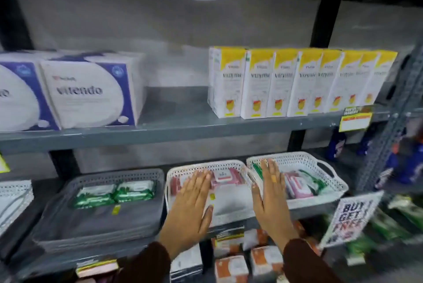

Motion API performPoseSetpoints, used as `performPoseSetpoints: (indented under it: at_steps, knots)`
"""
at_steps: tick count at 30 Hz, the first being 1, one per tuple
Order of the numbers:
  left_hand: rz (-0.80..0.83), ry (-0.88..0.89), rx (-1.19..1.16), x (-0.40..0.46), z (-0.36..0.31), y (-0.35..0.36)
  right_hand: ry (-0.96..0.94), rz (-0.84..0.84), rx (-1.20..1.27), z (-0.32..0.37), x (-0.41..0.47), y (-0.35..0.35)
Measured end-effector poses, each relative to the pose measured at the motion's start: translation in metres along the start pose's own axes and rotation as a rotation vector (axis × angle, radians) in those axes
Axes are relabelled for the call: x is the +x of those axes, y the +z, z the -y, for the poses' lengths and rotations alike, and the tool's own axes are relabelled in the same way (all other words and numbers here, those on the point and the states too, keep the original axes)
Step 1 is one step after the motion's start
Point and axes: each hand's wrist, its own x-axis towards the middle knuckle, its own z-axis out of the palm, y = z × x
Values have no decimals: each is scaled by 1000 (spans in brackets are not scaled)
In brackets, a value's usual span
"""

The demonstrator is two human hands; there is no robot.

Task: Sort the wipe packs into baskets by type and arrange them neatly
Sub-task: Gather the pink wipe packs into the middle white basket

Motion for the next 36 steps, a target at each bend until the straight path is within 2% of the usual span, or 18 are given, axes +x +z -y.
performPoseSetpoints:
  at_steps: [4, 10, 16, 20, 25, 28, 31, 33, 36]
  knots:
    - [169, 11, -18, -5, -24, 63, 298, 137, 26, -77, -4, 14]
    - [293, -33, -28, 41, -64, 143, 722, 238, 19, -178, 39, 6]
    - [412, -119, 53, 52, -79, 185, 816, 395, -68, -230, 67, 11]
    - [405, -212, 70, 46, -77, 183, 867, 319, 53, -242, 75, 6]
    - [360, -335, 62, 28, -60, 170, 744, 112, 229, -226, 81, -5]
    - [359, -404, 91, 18, -48, 162, 581, 12, 356, -174, 95, -11]
    - [383, -437, 121, 9, -40, 155, 393, 103, 364, -114, 92, 3]
    - [385, -438, 120, 6, -37, 152, 332, 241, 335, -89, 85, 30]
    - [371, -447, 123, 2, -35, 150, 286, 408, 150, -79, 77, 79]
